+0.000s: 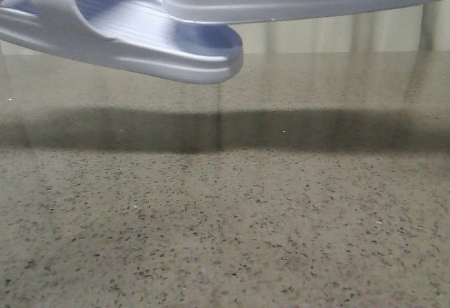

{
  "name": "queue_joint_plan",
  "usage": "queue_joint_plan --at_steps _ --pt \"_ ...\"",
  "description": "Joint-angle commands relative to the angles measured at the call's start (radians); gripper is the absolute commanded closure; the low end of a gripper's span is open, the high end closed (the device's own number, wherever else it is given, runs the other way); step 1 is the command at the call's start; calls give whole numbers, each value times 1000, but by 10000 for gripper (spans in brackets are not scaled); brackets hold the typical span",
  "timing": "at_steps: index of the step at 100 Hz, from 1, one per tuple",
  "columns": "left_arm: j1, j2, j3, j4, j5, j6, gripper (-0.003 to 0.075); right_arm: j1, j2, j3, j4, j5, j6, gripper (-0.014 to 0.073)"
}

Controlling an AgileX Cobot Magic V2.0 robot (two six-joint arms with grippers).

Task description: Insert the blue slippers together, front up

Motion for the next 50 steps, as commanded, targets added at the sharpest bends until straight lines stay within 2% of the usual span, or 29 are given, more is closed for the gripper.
queue_joint_plan --at_steps 1,33,50 --pt "2 -24 -29 -107 41 -1 705 0 25 -19 125 0 -54 701" --pt "2 -24 -29 -162 75 3 705 0 115 12 270 27 -164 701" --pt "2 -24 -29 -166 89 3 705 9 162 14 302 61 -199 701"
